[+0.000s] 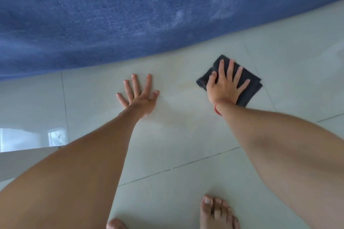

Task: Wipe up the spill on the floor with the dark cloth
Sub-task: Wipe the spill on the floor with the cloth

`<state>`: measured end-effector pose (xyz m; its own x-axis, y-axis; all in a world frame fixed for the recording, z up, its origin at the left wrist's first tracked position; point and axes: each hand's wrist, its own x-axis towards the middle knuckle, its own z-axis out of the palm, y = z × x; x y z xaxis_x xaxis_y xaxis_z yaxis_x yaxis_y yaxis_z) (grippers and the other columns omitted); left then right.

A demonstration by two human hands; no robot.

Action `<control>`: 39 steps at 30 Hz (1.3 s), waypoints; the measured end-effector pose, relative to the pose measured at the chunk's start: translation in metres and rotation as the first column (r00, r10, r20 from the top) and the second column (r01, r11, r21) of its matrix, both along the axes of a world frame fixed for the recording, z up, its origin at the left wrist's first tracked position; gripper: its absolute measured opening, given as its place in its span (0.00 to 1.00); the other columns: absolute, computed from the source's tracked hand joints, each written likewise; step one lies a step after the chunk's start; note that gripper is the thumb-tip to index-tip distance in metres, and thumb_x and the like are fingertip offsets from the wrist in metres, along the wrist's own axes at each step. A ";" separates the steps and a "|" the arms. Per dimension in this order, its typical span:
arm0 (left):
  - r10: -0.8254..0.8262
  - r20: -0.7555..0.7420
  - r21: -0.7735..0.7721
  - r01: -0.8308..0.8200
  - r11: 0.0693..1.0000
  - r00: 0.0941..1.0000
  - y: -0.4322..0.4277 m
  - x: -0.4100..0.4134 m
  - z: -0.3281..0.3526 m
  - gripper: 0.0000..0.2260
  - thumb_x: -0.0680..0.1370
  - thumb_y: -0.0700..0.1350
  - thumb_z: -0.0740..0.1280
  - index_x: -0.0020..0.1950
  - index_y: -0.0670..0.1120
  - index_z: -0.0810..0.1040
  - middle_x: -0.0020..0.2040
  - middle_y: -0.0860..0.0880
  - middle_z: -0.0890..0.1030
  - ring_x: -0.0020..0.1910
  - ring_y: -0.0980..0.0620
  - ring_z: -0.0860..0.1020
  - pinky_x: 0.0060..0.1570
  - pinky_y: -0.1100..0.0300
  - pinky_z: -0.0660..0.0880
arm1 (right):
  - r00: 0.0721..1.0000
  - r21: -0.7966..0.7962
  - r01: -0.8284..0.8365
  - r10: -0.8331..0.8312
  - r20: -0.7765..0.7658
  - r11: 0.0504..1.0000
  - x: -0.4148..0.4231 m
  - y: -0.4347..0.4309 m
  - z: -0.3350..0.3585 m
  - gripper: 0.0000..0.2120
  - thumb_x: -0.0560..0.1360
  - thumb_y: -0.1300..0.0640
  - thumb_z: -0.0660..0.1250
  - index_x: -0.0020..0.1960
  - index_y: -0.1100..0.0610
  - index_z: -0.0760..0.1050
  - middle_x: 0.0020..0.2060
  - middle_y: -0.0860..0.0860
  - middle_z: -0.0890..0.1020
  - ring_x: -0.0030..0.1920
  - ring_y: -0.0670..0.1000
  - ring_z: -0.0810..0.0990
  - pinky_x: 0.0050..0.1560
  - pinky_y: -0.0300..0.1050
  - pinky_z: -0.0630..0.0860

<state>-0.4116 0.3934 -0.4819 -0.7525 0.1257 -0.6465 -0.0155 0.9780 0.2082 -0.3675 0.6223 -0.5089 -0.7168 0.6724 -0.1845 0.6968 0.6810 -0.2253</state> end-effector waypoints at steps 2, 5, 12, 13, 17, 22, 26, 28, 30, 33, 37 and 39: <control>-0.002 -0.002 -0.003 0.002 1.000 1.000 0.000 0.000 -0.001 0.26 0.81 0.63 0.43 0.74 0.66 0.33 0.75 0.53 0.26 0.74 0.47 0.26 0.69 0.39 0.30 | 0.999 -0.018 0.036 -0.036 -0.004 0.999 -0.026 -0.007 -0.002 0.26 0.80 0.45 0.45 0.78 0.45 0.49 0.79 0.47 0.48 0.78 0.57 0.42 0.72 0.69 0.38; 0.003 0.000 0.000 -0.003 1.000 1.000 0.001 -0.001 0.000 0.25 0.81 0.62 0.43 0.74 0.67 0.33 0.75 0.53 0.26 0.74 0.48 0.27 0.69 0.39 0.30 | 0.995 -0.022 -0.102 0.102 -0.006 0.995 -0.050 -0.032 -0.002 0.26 0.80 0.45 0.45 0.78 0.45 0.50 0.79 0.46 0.48 0.78 0.57 0.42 0.72 0.69 0.37; 0.024 0.014 -0.011 -0.024 1.000 1.000 0.003 -0.002 0.003 0.26 0.81 0.63 0.43 0.74 0.67 0.32 0.75 0.54 0.25 0.74 0.48 0.26 0.70 0.39 0.31 | 0.850 -0.024 -0.523 0.520 -0.082 0.852 0.002 -0.081 0.001 0.25 0.79 0.48 0.47 0.75 0.46 0.60 0.76 0.45 0.61 0.78 0.54 0.54 0.74 0.63 0.46; 0.024 0.014 -0.016 -0.023 1.000 1.000 0.003 -0.001 0.004 0.26 0.81 0.63 0.43 0.74 0.67 0.32 0.75 0.54 0.25 0.74 0.48 0.26 0.70 0.39 0.31 | 0.824 -0.024 -0.563 0.559 -0.089 0.826 0.017 -0.077 0.001 0.25 0.79 0.48 0.47 0.75 0.46 0.62 0.76 0.45 0.62 0.77 0.54 0.56 0.75 0.61 0.48; 0.021 0.009 -0.010 -0.021 1.000 1.000 0.003 -0.001 0.006 0.26 0.81 0.63 0.44 0.75 0.66 0.34 0.75 0.53 0.26 0.75 0.48 0.27 0.71 0.39 0.31 | 0.839 0.038 -0.537 0.538 -0.079 0.843 0.060 -0.038 -0.004 0.25 0.78 0.47 0.50 0.74 0.49 0.65 0.75 0.47 0.65 0.75 0.55 0.62 0.74 0.56 0.49; -0.005 -0.018 0.000 0.005 1.000 1.000 -0.001 0.000 0.002 0.26 0.82 0.61 0.44 0.75 0.65 0.34 0.76 0.53 0.28 0.75 0.48 0.28 0.71 0.40 0.31 | 0.989 0.026 -0.145 0.145 -0.007 0.989 0.035 -0.011 -0.003 0.26 0.80 0.44 0.47 0.77 0.45 0.54 0.78 0.46 0.54 0.78 0.54 0.49 0.75 0.63 0.43; -0.026 -0.176 -0.028 0.022 0.999 0.984 -0.034 -0.009 0.004 0.26 0.81 0.60 0.43 0.76 0.62 0.34 0.78 0.51 0.31 0.76 0.48 0.31 0.70 0.40 0.30 | 0.996 0.006 -0.091 0.091 0.017 0.996 -0.004 -0.028 0.000 0.26 0.80 0.42 0.45 0.78 0.45 0.49 0.79 0.46 0.48 0.78 0.56 0.42 0.72 0.69 0.38; 0.018 -0.202 -0.057 -0.030 0.998 0.979 -0.058 -0.012 0.002 0.27 0.81 0.61 0.43 0.77 0.61 0.35 0.78 0.51 0.32 0.77 0.48 0.31 0.71 0.40 0.31 | 0.989 -0.004 -0.149 0.149 0.005 0.989 -0.024 -0.044 0.000 0.27 0.80 0.42 0.45 0.78 0.45 0.50 0.79 0.46 0.48 0.78 0.57 0.42 0.72 0.70 0.38; 0.046 -0.179 -0.083 -0.062 0.995 0.983 -0.077 -0.013 -0.001 0.28 0.81 0.62 0.44 0.78 0.61 0.36 0.78 0.52 0.32 0.77 0.49 0.32 0.72 0.40 0.34 | 0.960 -0.008 -0.279 0.279 -0.004 0.960 -0.044 -0.069 0.001 0.26 0.80 0.42 0.46 0.77 0.45 0.51 0.79 0.47 0.49 0.78 0.58 0.43 0.72 0.70 0.38; 0.088 -0.143 -0.060 -0.098 0.993 0.986 -0.088 -0.012 -0.006 0.28 0.80 0.64 0.45 0.77 0.62 0.36 0.78 0.52 0.32 0.77 0.49 0.33 0.73 0.39 0.37 | 0.869 -0.005 -0.495 0.494 -0.031 0.869 -0.059 -0.121 0.001 0.26 0.80 0.43 0.49 0.77 0.44 0.54 0.79 0.46 0.51 0.78 0.57 0.45 0.72 0.69 0.38; 0.086 -0.156 -0.014 -0.089 0.996 0.984 -0.091 -0.014 -0.004 0.27 0.81 0.61 0.45 0.77 0.62 0.38 0.79 0.52 0.33 0.78 0.49 0.34 0.74 0.40 0.37 | 0.779 -0.005 -0.625 0.623 -0.067 0.781 -0.043 -0.165 -0.001 0.25 0.80 0.45 0.50 0.76 0.45 0.57 0.78 0.46 0.55 0.78 0.56 0.47 0.72 0.68 0.39; 0.131 -0.194 -0.010 -0.135 0.991 0.972 -0.097 -0.008 -0.001 0.26 0.81 0.61 0.45 0.78 0.62 0.39 0.79 0.52 0.35 0.78 0.48 0.34 0.73 0.40 0.35 | 0.734 0.014 -0.675 0.673 -0.087 0.738 -0.018 -0.180 -0.001 0.24 0.79 0.45 0.50 0.75 0.45 0.60 0.77 0.46 0.60 0.78 0.57 0.52 0.72 0.68 0.43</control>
<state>-0.4191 0.2966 -0.4825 -0.8720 0.0031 -0.4895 -0.1074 0.9744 0.1975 -0.3858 0.4419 -0.5099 -0.9937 0.0044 -0.1116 0.0352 0.9607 -0.2753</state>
